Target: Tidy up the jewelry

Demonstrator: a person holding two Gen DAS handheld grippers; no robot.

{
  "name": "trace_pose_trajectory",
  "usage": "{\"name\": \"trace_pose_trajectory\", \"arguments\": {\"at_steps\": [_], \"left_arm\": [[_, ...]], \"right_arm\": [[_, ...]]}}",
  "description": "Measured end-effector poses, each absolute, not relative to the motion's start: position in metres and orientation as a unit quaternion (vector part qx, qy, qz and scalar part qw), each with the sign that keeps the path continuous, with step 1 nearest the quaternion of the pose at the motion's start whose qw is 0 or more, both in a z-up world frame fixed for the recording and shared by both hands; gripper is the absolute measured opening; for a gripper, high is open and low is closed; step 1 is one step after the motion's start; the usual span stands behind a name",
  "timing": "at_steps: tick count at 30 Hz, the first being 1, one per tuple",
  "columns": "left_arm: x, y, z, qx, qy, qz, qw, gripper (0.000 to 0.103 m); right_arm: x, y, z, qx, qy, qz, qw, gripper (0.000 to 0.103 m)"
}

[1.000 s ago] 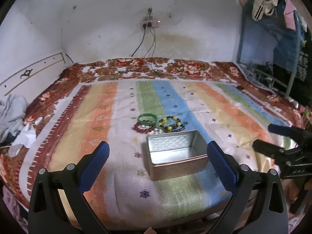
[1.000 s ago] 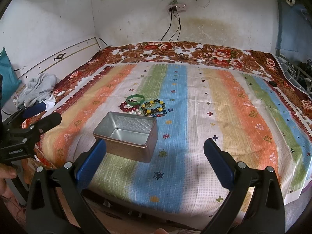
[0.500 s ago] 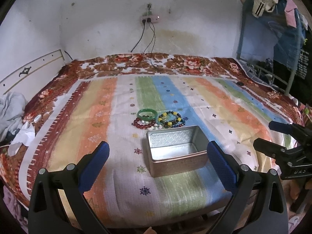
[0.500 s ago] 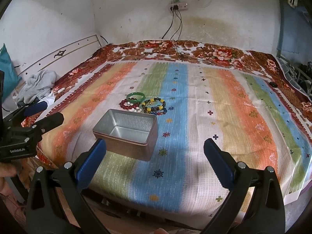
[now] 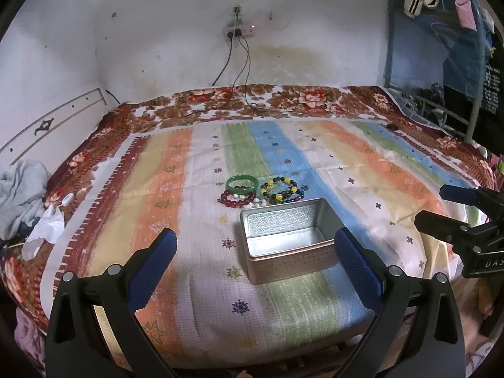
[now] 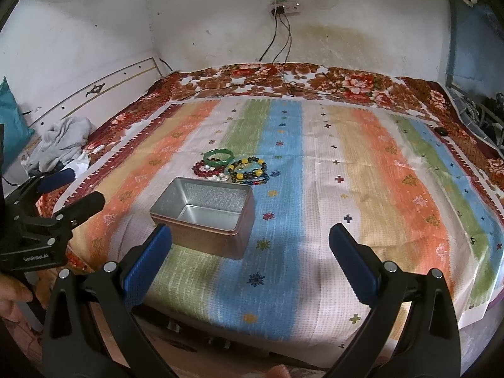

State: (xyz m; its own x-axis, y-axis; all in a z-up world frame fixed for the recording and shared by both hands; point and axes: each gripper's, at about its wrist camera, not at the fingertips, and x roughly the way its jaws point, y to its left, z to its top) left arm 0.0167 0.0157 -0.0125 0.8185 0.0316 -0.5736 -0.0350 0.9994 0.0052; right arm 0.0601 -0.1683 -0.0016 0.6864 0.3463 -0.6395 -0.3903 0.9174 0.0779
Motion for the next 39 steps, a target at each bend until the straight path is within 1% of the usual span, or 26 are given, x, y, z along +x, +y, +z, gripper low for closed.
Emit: {"name": "trace_pose_trajectory", "arguments": {"at_steps": [7, 30, 39], "left_arm": [[0.016, 0.018, -0.011, -0.004, 0.297, 0.010, 0.955, 0.098], [0.017, 0.014, -0.014, -0.007, 0.310, 0.024, 0.950, 0.097], [0.028, 0.016, -0.017, -0.003, 0.320, 0.022, 0.947, 0.097]], "right_arm": [[0.063, -0.178, 0.002, -0.001, 0.346, 0.199, 0.917, 0.098], [0.064, -0.172, 0.003, -0.011, 0.346, 0.199, 0.917, 0.098], [0.078, -0.165, 0.008, -0.021, 0.347, 0.201, 0.916, 0.098]]}}
